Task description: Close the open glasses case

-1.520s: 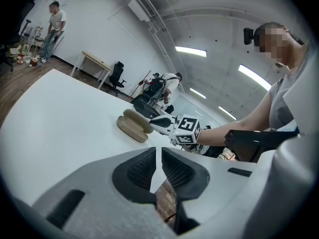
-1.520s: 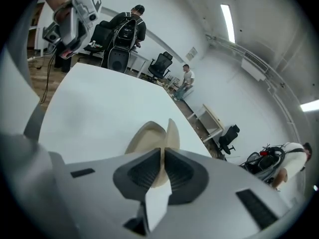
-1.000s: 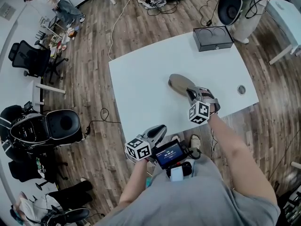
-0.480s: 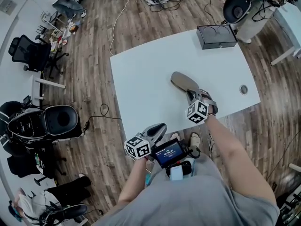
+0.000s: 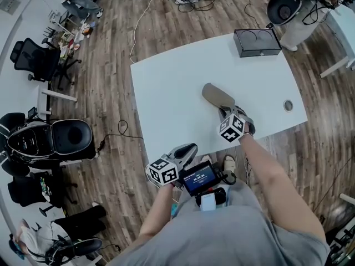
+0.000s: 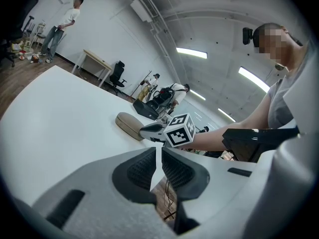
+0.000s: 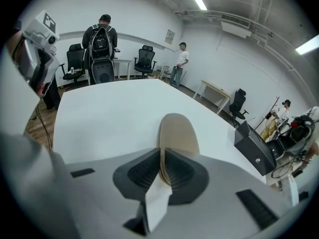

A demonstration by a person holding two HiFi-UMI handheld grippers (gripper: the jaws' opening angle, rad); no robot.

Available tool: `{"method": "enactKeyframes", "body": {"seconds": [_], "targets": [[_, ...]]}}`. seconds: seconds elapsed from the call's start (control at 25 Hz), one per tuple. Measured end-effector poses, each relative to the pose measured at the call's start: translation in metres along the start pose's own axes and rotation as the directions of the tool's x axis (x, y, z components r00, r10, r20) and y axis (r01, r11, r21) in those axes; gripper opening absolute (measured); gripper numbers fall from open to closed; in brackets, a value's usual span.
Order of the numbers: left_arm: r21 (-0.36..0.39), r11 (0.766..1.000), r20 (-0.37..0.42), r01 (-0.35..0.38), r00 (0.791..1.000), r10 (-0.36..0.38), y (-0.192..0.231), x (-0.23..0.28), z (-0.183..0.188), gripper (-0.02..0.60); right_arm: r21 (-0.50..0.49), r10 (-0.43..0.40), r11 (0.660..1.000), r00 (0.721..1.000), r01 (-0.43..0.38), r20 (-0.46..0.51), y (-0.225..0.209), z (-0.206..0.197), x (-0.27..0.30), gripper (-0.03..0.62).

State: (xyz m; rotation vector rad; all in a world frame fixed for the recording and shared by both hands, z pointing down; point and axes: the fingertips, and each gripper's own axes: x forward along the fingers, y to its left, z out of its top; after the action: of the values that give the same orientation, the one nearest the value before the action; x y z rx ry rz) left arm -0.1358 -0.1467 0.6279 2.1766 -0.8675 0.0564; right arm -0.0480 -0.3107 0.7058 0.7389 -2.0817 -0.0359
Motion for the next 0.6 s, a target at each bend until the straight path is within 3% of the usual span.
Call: {"method": "enactKeyframes", "body": {"seconds": [0.6], "targets": [[0.01,1.0,-0.004,0.002,1.0,-0.002,-0.003,-0.0049,0.0024,0.021,0.014,0.012,1.0,1.0,-0.012,-0.007,0.0079,0.0024,-0.0049,0.046]]}}
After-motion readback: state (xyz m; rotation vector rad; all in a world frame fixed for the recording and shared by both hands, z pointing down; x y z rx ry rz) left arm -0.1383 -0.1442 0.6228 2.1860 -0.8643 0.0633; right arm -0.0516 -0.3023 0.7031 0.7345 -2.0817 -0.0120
